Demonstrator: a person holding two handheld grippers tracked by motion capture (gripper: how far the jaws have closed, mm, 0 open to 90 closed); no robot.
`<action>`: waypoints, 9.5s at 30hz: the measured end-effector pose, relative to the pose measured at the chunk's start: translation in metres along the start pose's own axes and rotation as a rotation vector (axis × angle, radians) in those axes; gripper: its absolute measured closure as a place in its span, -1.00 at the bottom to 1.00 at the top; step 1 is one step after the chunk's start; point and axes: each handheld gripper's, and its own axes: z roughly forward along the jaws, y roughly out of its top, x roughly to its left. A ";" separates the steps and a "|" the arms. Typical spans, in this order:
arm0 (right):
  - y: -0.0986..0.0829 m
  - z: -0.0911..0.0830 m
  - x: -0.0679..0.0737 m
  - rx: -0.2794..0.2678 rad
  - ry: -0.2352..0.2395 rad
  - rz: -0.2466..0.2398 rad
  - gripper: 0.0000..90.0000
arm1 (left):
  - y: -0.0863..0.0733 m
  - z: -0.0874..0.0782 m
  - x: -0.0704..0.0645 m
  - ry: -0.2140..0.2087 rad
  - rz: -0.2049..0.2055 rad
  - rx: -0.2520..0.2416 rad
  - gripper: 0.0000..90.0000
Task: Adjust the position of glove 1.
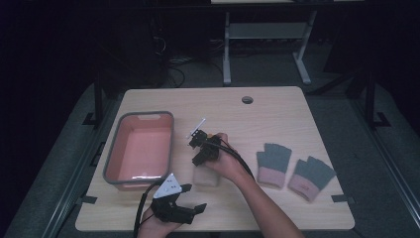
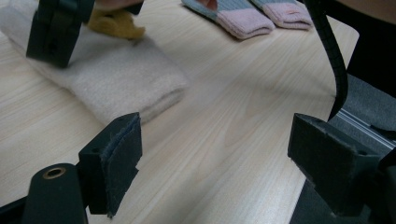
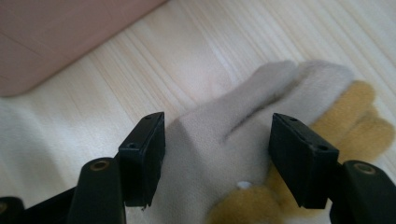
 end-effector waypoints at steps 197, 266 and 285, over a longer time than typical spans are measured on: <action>-0.049 -0.109 -0.067 -0.446 0.522 0.634 0.86 | 0.139 -0.004 0.098 -0.142 -0.383 0.029 0.50; 0.076 -0.095 -0.016 -0.410 0.631 0.472 0.86 | 0.121 -0.122 0.150 -0.038 -0.429 -0.061 0.50; 0.094 -0.073 -0.001 -0.389 0.668 0.453 0.85 | 0.102 -0.139 0.161 0.000 -0.463 -0.052 0.50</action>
